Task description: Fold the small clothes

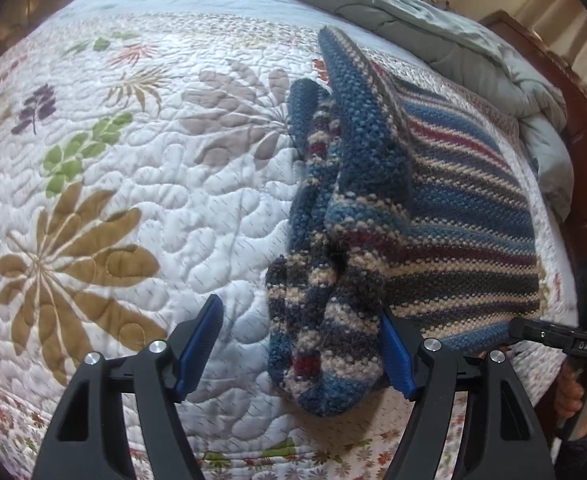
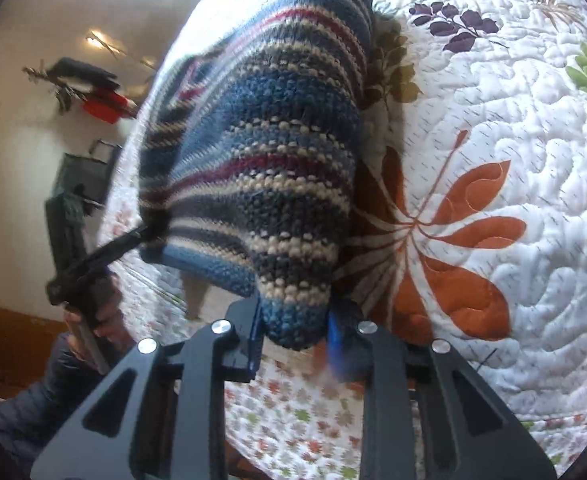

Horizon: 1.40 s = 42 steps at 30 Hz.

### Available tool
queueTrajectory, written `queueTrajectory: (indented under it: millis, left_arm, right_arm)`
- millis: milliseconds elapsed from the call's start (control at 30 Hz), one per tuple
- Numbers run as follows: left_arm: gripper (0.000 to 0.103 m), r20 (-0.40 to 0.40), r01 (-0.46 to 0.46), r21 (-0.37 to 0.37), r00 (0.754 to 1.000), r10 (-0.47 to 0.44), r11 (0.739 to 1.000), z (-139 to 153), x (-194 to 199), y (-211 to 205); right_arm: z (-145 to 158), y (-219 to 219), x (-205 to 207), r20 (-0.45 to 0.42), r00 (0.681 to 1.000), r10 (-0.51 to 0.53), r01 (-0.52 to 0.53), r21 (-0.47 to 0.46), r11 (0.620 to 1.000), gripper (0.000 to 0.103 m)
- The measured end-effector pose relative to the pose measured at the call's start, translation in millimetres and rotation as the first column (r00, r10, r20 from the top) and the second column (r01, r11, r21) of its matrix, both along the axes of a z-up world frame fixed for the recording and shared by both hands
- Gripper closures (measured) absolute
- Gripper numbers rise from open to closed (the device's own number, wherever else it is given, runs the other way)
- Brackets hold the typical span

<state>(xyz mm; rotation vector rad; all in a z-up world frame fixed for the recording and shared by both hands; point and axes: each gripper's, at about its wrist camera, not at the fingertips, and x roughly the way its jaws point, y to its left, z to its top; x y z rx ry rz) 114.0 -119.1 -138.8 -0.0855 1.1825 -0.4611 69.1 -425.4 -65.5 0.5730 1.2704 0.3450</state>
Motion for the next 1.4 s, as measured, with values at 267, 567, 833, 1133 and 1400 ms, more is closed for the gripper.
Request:
queueTrajectory:
  millis: [267,567,833,1133,1400]
  left_arm:
    - [0.025,0.009,-0.014,0.008,1.0,0.014,1.0,5.5,-3.7,3.3]
    - [0.016,0.113,-0.061,0.152,0.993,0.044,0.986,42.5,-43.7,8.4]
    - [0.013,0.183,-0.112,0.275,0.981,0.062,0.955,66.1,-80.9,10.2]
    - [0.007,0.221,-0.094,0.297,0.975,0.027,0.95,98.0,-115.4,-0.5]
    - [0.005,0.281,-0.131,0.285,0.959,0.048,0.95,126.5,-130.3,3.1]
  right_arm:
    - [8.3,19.2,-1.0,0.021,0.999,-0.037,0.039,-0.083,0.996,0.056]
    - [52.4,46.9,-57.2,0.133,0.983,-0.129,0.166,-0.325,0.931,0.028]
    - [81.6,62.2,-97.7,0.182,0.971,-0.156,0.218,-0.391,0.894,0.014]
    - [109.9,77.2,-123.8,0.214,0.962,-0.17,0.244,-0.391,0.887,0.012]
    - [128.7,93.9,-136.8,0.244,0.958,-0.149,0.243,-0.424,0.872,0.012]
